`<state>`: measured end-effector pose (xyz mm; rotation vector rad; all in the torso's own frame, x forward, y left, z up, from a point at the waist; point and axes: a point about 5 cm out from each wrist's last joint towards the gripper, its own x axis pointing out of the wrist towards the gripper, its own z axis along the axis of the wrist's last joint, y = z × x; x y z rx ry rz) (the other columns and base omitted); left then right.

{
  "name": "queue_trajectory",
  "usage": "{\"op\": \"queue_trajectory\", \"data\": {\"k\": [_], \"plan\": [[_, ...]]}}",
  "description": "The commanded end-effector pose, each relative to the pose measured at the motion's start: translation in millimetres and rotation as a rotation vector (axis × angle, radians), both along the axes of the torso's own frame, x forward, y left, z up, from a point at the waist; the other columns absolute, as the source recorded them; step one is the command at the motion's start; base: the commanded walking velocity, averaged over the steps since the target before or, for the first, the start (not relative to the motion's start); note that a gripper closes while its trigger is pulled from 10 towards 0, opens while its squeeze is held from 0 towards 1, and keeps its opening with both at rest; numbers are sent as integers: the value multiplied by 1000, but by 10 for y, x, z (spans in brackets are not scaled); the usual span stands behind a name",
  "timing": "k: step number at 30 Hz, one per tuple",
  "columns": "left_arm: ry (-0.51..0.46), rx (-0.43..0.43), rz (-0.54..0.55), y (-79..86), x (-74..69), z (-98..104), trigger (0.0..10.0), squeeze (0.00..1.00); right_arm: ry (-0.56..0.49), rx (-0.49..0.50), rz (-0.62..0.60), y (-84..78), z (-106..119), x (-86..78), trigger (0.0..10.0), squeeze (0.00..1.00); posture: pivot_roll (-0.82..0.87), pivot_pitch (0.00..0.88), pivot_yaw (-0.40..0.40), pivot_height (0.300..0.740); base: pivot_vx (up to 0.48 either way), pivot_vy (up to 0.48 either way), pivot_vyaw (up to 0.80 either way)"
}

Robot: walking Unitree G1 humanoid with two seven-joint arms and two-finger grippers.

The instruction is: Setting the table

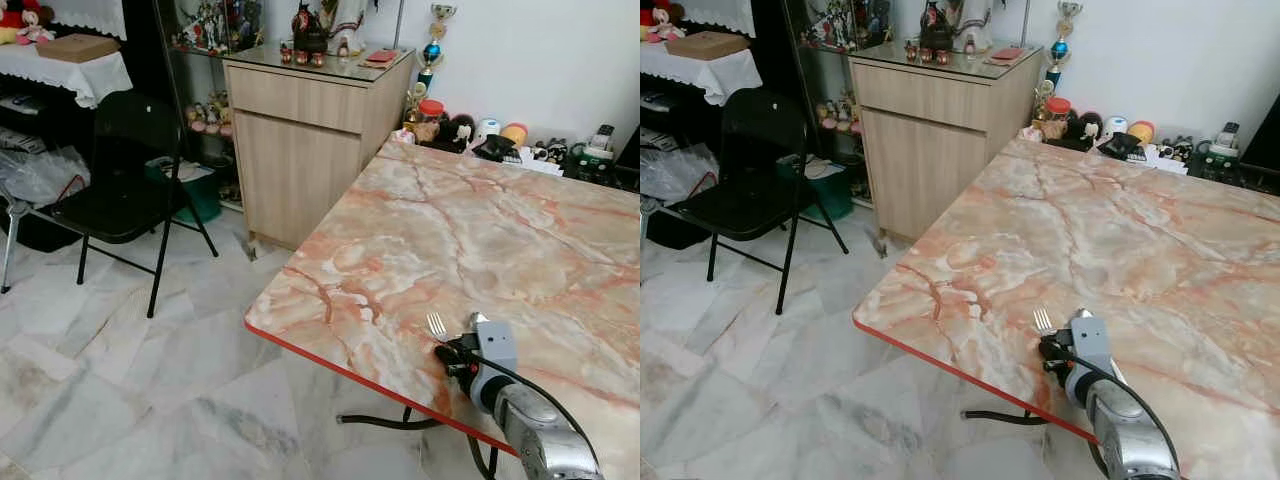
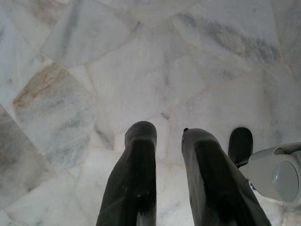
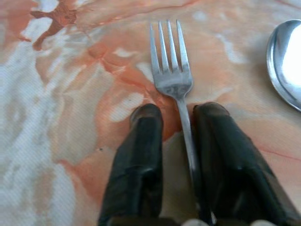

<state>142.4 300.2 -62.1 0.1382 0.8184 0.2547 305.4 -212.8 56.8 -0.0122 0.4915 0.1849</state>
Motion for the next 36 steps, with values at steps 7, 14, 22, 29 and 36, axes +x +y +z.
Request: {"op": "queue_trajectory", "data": {"k": [7,14,22,29,36], "plan": [[30,-8,-2,-11,-62,-35,10000,0,64,-4,27,75,-134,-50,0,0,143,27,-28,740,0,0,0],[32,-7,-9,-15,-65,-37,10000,0,36,11,30,134,-112,-26,0,0,145,9,-27,740,0,0,0],[34,-7,-13,-25,-63,-41,10000,0,14,31,36,194,-87,-7,0,0,144,0,-29,740,0,0,0],[40,-7,-20,-37,-68,-49,10000,0,-107,55,30,257,129,93,10000,0,140,0,-33,740,0,0,0],[40,-7,-20,-38,-69,-50,10000,0,-141,63,27,271,192,119,10000,0,141,0,-33,740,0,0,0]]}}
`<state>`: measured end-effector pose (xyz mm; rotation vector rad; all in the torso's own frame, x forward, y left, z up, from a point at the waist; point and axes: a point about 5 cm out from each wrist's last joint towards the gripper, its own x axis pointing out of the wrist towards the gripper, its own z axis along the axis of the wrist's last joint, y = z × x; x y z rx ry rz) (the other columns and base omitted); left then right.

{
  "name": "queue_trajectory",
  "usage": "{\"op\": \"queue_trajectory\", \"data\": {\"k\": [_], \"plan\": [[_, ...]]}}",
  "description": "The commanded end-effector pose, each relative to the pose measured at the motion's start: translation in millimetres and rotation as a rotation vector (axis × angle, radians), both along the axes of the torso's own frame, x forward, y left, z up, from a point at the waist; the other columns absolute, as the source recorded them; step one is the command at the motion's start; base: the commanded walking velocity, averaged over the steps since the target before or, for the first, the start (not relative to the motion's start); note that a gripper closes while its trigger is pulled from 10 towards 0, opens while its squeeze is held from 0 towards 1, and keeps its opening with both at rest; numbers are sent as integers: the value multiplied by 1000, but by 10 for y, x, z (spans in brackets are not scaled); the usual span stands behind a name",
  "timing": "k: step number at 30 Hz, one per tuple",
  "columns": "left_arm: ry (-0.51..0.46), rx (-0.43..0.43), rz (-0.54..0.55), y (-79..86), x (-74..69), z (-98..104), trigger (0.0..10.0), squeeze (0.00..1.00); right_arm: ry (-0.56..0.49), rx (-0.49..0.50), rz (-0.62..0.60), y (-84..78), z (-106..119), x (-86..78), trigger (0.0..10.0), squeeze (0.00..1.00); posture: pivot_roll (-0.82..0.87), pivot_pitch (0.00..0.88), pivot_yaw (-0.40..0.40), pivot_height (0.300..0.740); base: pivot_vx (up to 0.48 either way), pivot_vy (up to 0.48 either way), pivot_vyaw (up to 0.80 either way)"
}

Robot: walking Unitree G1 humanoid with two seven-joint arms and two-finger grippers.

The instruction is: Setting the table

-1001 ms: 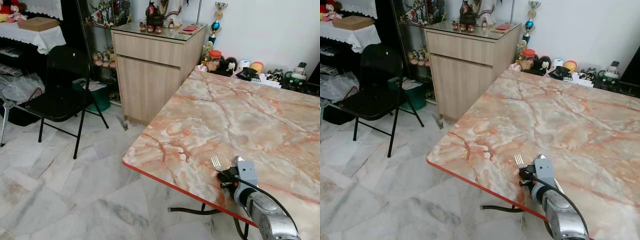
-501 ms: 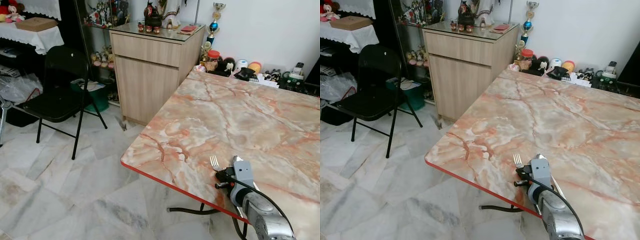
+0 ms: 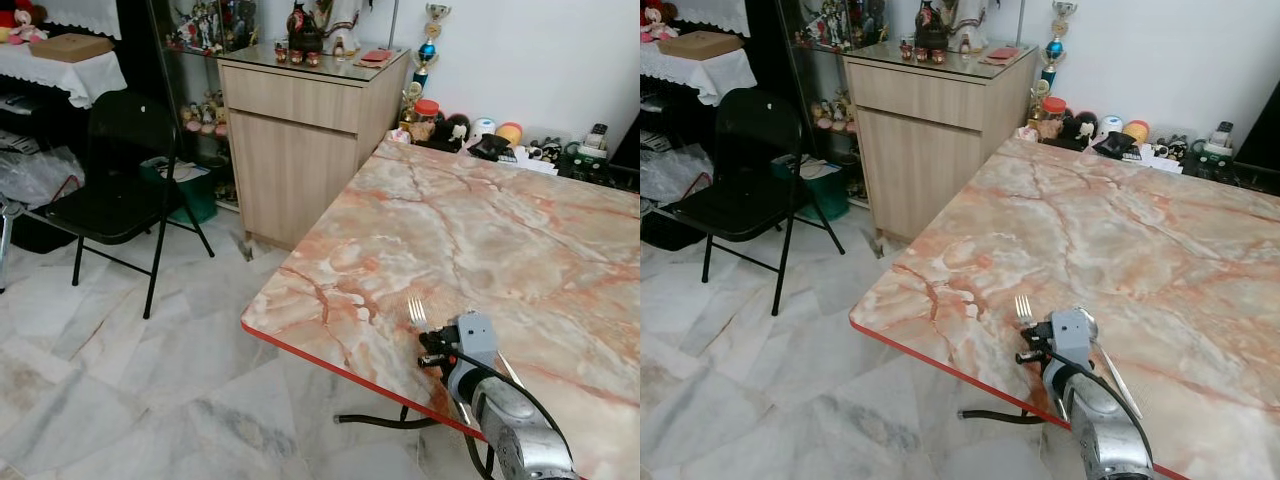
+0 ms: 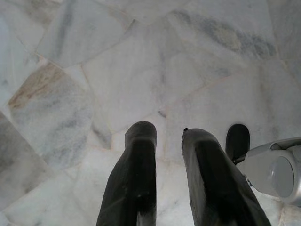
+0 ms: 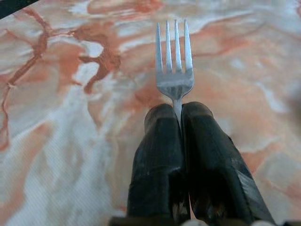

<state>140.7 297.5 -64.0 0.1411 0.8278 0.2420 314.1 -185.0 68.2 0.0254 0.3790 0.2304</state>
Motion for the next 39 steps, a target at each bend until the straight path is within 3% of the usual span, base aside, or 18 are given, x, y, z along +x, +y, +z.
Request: {"op": "queue_trajectory", "data": {"k": [1,2,5,8,14,22,28,39], "plan": [[30,-4,-9,-10,-52,-31,10000,0,-33,7,-7,-7,78,32,10000,0,141,0,-33,740,0,0,0],[31,-3,-10,-9,-51,-30,10000,0,-63,17,-9,8,143,55,10000,0,140,0,-33,740,0,0,0],[22,34,-13,135,-89,32,10000,0,-279,3,-18,-4,577,76,10000,0,143,0,-41,740,0,0,0],[26,50,-3,227,-141,62,10000,0,-322,22,-81,-75,609,23,10000,0,135,0,-38,740,0,0,0],[3,35,1,187,-71,68,10000,0,-396,43,-141,-101,751,18,10000,0,120,0,-35,740,0,0,0],[-3,28,-35,57,44,46,10000,0,-406,42,-170,-126,781,-32,10000,0,111,0,-43,740,0,-42,0],[-3,24,-18,59,24,37,10000,0,-400,51,-197,-143,795,-20,10000,0,109,0,-46,740,0,-480,0],[0,22,-4,56,2,25,10000,0,-434,63,-207,-105,856,8,10000,0,109,3,-50,740,0,-480,-607]]}}
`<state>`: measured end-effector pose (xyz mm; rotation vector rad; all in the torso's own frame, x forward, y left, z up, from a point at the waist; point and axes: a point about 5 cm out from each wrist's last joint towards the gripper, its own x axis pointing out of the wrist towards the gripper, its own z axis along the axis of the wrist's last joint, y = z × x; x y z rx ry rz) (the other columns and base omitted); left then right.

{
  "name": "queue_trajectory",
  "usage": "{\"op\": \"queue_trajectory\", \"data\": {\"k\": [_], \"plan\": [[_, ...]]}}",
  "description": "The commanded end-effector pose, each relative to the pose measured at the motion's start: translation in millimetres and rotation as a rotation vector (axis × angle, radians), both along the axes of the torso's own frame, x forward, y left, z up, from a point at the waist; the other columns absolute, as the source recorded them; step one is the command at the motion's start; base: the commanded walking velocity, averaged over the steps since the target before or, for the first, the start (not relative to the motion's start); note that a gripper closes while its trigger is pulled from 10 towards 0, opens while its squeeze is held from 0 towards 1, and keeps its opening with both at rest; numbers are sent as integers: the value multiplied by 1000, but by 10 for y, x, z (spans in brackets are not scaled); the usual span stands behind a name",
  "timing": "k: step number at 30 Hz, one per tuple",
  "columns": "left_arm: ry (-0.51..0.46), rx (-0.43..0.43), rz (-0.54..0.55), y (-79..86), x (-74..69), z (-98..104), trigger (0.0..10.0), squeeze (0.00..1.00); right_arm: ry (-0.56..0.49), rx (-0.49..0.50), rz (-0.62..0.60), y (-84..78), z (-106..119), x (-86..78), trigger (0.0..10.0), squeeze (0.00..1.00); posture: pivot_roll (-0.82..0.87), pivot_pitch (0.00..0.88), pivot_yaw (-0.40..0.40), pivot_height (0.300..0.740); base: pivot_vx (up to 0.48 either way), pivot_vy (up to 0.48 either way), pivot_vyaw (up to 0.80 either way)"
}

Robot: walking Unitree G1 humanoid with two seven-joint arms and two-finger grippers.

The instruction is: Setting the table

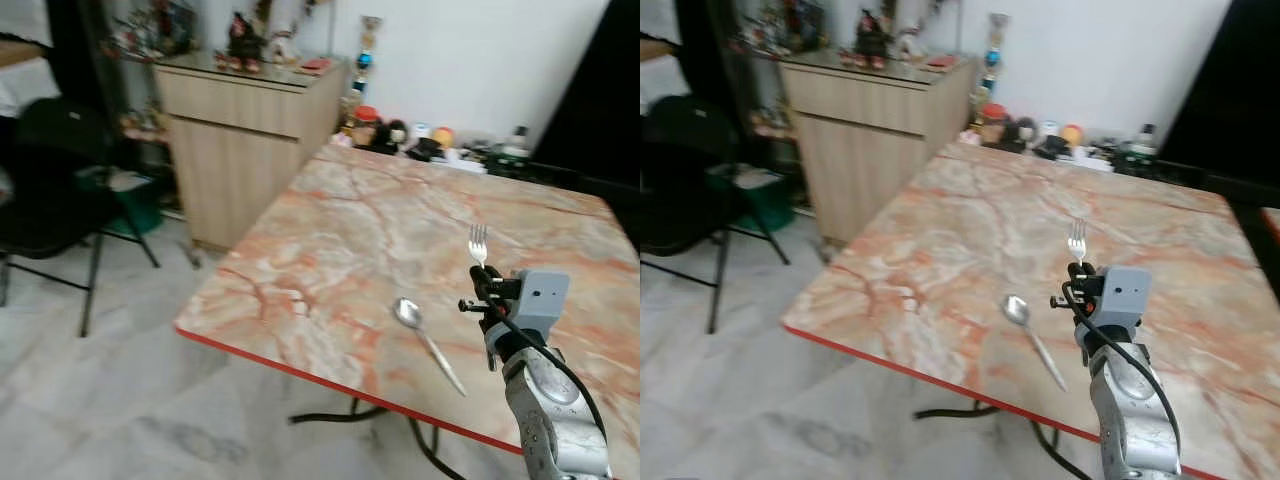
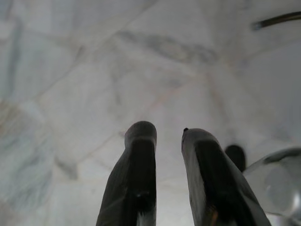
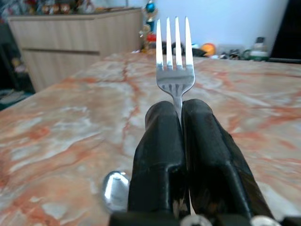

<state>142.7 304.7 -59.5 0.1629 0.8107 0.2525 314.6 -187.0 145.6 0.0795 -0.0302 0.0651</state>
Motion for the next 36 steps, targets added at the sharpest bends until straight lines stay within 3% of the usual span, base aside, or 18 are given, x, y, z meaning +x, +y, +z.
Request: {"op": "queue_trajectory", "data": {"k": [1,29,36], "plan": [[14,-3,-3,-18,-19,-20,10000,0,-41,3,-33,-85,90,4,10000,0,110,4,-50,740,0,-480,0],[11,3,-5,-6,-2,-8,10000,0,-151,36,-66,-106,298,39,10000,0,106,5,-37,740,0,-480,0],[10,-1,-2,-22,1,-14,10000,0,-188,45,-58,-91,363,49,10000,0,109,5,-41,740,0,-480,-450]]}}
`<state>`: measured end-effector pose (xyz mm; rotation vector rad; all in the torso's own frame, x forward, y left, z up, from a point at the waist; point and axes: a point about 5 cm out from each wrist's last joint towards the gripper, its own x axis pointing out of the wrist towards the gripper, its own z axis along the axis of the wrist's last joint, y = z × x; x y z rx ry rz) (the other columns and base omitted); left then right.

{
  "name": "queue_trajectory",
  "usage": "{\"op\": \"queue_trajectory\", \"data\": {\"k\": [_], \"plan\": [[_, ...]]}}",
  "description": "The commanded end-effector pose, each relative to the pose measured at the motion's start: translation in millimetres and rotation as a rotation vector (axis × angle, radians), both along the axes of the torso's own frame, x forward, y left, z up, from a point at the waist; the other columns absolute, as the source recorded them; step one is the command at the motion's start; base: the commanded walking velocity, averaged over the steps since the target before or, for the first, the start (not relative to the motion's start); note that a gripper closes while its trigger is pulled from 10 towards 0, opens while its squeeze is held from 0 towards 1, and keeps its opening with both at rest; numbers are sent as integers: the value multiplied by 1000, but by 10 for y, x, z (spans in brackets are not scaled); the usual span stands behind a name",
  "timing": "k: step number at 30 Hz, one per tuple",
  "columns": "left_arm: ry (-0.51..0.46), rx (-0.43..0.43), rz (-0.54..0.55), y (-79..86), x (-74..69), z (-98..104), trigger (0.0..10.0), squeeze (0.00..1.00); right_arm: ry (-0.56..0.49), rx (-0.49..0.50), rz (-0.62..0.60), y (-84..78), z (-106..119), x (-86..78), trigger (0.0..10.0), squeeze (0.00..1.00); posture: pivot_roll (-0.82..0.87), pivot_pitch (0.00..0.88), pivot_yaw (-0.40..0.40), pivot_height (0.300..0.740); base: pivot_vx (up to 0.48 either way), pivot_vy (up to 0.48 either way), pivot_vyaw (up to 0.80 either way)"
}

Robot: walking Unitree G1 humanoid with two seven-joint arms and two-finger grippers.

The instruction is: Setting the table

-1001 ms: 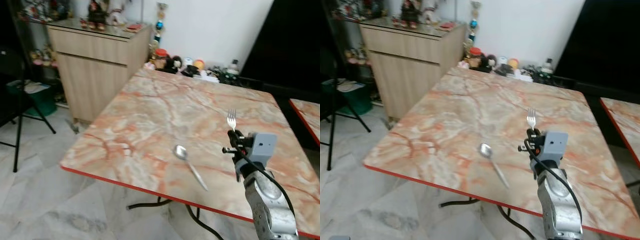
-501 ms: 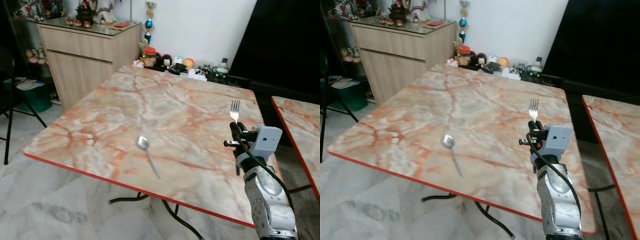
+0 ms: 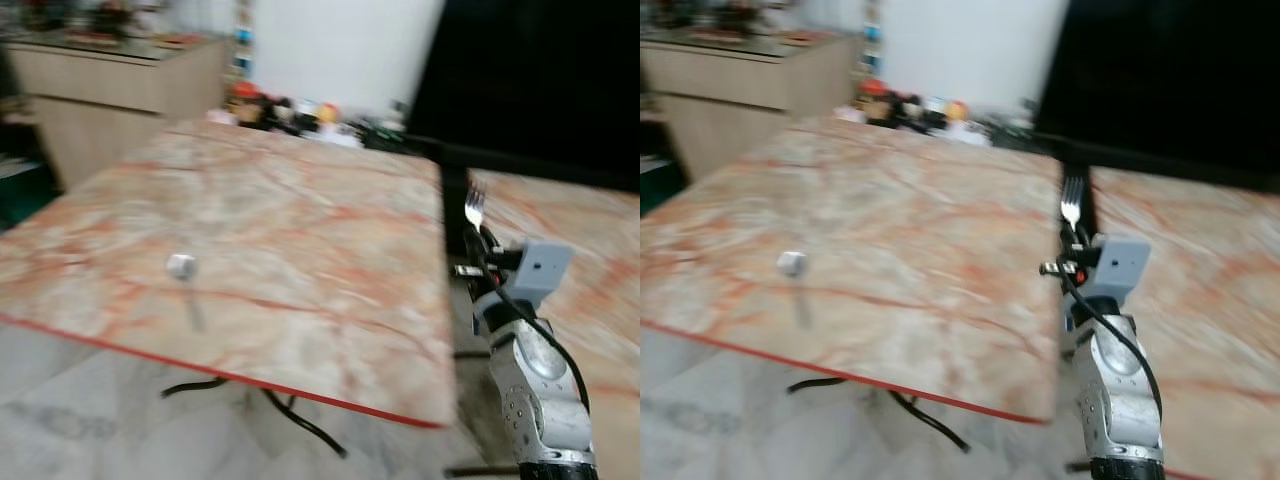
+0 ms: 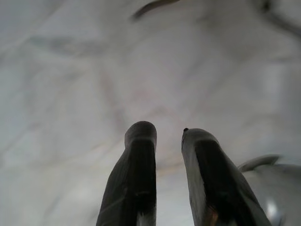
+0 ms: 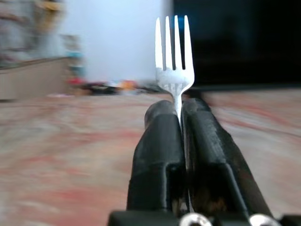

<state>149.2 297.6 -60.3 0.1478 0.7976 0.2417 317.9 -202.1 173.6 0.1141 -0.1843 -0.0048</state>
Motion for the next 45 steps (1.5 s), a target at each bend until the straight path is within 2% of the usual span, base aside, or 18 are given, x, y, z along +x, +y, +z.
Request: {"op": "queue_trajectory", "data": {"k": [1,28,40,44,45], "plan": [[25,15,4,50,-66,-8,10000,0,-40,-2,16,63,89,17,10000,0,110,5,-41,740,0,-480,0],[30,12,2,29,-77,-22,10000,0,-89,-16,5,19,210,24,10000,0,100,8,-42,740,0,-480,0],[30,11,-2,20,-67,-23,10000,0,-97,-34,-48,-107,245,4,10000,0,91,10,-43,740,0,-480,0],[28,9,6,17,-68,-25,10000,0,-83,-46,-77,-174,231,-9,10000,0,88,12,-43,740,0,0,0],[28,8,4,14,-68,-26,10000,0,-52,-60,-111,-231,184,-16,10000,0,87,11,-44,740,0,0,0]]}}
